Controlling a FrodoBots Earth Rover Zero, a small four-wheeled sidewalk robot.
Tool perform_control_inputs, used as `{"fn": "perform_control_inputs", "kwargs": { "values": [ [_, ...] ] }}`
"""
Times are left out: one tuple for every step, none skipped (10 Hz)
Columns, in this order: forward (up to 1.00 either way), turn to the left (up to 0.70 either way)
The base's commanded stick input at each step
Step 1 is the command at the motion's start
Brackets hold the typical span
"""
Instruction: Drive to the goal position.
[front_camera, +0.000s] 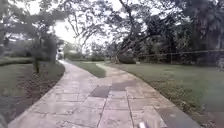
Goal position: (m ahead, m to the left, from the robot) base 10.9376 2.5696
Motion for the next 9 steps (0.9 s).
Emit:
{"fn": "perform_control_inputs", "kwargs": {
  "values": [
    [0.7, -0.07],
    [0.7, -0.06],
    [0.7, -0.07],
    [0.7, -0.07],
    [0.7, -0.07],
    [0.7, -0.09],
    [0.7, -0.09],
    [0.7, -0.09],
    [0.7, -0.09]
  ]
}}
